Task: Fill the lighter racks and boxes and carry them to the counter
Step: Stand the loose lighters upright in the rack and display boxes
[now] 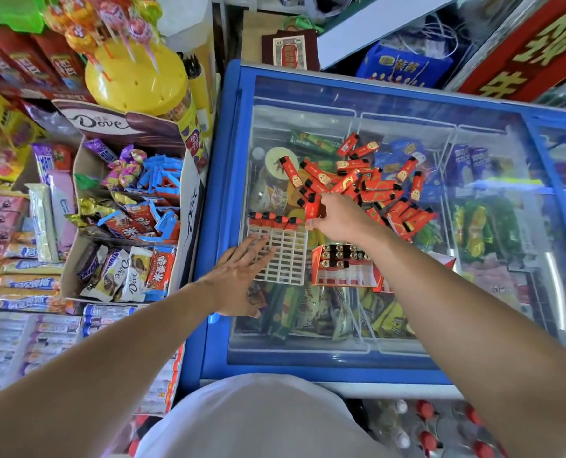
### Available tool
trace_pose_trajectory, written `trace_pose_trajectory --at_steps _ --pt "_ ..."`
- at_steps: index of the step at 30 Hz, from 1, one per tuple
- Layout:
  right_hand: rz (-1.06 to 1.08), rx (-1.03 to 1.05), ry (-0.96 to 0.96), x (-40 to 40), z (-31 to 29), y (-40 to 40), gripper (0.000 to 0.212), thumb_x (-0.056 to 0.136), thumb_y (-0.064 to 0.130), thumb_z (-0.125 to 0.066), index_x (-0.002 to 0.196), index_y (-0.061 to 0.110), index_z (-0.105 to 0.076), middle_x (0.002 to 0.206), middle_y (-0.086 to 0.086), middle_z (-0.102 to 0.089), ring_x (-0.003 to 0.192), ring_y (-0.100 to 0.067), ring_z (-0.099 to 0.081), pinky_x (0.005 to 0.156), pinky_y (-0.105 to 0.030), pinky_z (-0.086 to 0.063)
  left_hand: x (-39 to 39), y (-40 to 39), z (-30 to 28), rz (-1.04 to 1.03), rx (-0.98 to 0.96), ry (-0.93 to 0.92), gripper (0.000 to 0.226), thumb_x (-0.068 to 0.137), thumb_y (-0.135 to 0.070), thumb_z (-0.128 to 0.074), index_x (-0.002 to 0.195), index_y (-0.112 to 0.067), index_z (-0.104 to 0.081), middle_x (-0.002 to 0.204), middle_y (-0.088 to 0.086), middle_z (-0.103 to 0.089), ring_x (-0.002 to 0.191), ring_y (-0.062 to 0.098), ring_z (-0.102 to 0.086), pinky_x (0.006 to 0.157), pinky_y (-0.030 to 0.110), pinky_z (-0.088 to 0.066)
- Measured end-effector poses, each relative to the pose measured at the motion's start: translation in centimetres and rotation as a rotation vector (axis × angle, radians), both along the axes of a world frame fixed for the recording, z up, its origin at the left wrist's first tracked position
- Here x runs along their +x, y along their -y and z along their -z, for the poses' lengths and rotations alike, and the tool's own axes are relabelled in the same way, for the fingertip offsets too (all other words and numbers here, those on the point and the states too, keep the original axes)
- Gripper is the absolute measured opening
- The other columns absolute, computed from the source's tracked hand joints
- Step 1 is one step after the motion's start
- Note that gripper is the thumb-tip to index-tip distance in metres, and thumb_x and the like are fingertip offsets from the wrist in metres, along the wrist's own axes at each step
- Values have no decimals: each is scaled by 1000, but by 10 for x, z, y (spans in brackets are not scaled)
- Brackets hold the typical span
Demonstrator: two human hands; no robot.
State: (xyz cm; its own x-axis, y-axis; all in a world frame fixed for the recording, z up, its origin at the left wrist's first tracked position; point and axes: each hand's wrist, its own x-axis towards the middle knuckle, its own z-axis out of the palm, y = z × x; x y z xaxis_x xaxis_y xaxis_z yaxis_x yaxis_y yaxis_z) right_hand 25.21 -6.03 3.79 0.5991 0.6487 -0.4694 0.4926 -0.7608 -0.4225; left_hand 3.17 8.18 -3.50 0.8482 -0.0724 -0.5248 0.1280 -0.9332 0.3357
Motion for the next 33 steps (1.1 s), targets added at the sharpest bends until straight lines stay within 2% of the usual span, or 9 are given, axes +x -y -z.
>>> trace_pose_trajectory --at_steps 3,5,11,15,19,22,27,31,33 --pt "-13 12 20 -7 -1 2 48 87 26 -78 130 12 -63 121 -6 -68 105 -25 -65 88 -34 -48 0 -1 -2 -2 -15 8 134 76 -65 -75 156 -30 27 158 -7 44 145 17 41 119 44 15" --pt "4 36 22 -11 4 1 43 85 27 -80 123 12 -67 115 -3 -70 106 -25 -67 86 -32 -49 -1 -1 -1 -19 -33 22 136 75 -64 -77 157 -28 25 160 -7 40 147 16 38 120 43 14" --pt "7 -25 90 -12 9 -7 42 85 26 -80 120 8 -68 100 -4 -73 79 -21 -69 76 -34 -56 -2 -1 0 -46 -43 47 136 75 -63 -77 158 -25 24 163 -7 35 149 14 34 121 39 14" --pt "-8 -51 128 -11 14 -12 57 83 27 -82 134 12 -61 103 -6 -72 74 -17 -60 85 -42 -58 -3 -1 1 -59 -62 64 134 75 -63 -78 160 -25 19 164 -8 33 149 12 34 121 37 14" --pt "-65 -64 218 -17 16 -13 43 82 31 -82 121 15 -70 92 -4 -70 80 -21 -64 80 -41 -57 -3 -1 1 -47 -49 55 133 76 -64 -76 160 -25 19 163 -7 34 149 13 34 123 40 13" --pt "-90 -103 209 -16 17 -12 51 81 27 -83 127 14 -66 107 -8 -71 95 -26 -68 88 -40 -55 -2 -1 0 -31 -32 40 132 77 -66 -73 159 -25 21 162 -7 37 147 13 37 124 42 13" --pt "-35 -85 166 12 13 -13 38 86 -9 -68 117 13 -72 121 -9 -69 103 -21 -68 94 -37 -56 -2 -1 2 -13 -12 24 131 78 -66 -72 158 -26 24 160 -7 41 145 13 40 122 41 16" --pt "19 -110 213 25 20 -17 12 87 11 -77 99 11 -78 102 -7 -75 90 -21 -71 91 -41 -57 -2 -2 3 -15 -24 25 131 78 -66 -72 157 -27 25 158 -9 43 145 12 41 121 39 17" --pt "0 -162 207 22 29 -19 17 83 23 -82 92 10 -79 95 -5 -74 84 -22 -70 87 -40 -58 -2 -2 2 -26 -43 30 129 79 -65 -72 158 -27 24 158 -9 43 145 11 41 121 39 17"
